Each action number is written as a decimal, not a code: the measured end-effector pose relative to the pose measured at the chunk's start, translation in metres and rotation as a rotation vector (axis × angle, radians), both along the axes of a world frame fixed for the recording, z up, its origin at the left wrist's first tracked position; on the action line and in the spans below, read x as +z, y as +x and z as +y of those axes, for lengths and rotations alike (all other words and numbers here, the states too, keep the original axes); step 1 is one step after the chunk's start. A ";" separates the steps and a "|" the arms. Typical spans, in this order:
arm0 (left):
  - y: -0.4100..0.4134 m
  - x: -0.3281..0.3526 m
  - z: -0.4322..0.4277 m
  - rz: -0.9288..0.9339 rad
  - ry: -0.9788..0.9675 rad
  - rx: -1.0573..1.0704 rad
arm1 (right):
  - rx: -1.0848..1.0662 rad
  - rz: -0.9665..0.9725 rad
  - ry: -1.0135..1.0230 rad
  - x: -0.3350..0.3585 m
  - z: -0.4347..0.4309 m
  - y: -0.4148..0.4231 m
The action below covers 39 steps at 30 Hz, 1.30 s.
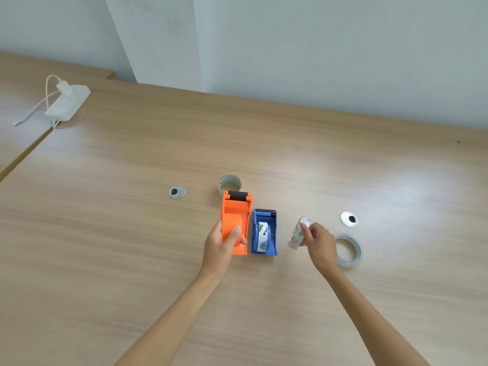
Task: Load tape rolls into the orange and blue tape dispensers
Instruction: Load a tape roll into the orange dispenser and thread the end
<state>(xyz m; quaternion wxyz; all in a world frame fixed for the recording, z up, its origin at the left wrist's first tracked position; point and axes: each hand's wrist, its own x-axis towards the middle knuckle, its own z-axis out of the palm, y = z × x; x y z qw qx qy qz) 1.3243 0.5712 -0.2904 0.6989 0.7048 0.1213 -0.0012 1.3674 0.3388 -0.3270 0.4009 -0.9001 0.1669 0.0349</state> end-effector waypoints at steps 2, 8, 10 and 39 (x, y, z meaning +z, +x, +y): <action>-0.002 0.007 -0.008 -0.018 0.003 -0.011 | -0.128 0.008 0.249 0.033 0.002 0.000; -0.013 0.038 -0.031 -0.075 -0.037 -0.061 | 0.004 0.157 0.514 0.114 0.029 -0.023; -0.018 0.047 -0.038 -0.075 -0.065 -0.083 | 0.088 0.223 0.551 0.130 0.044 -0.032; -0.046 0.073 -0.045 -0.059 -0.185 -0.151 | 0.499 -0.087 0.666 0.135 0.061 -0.093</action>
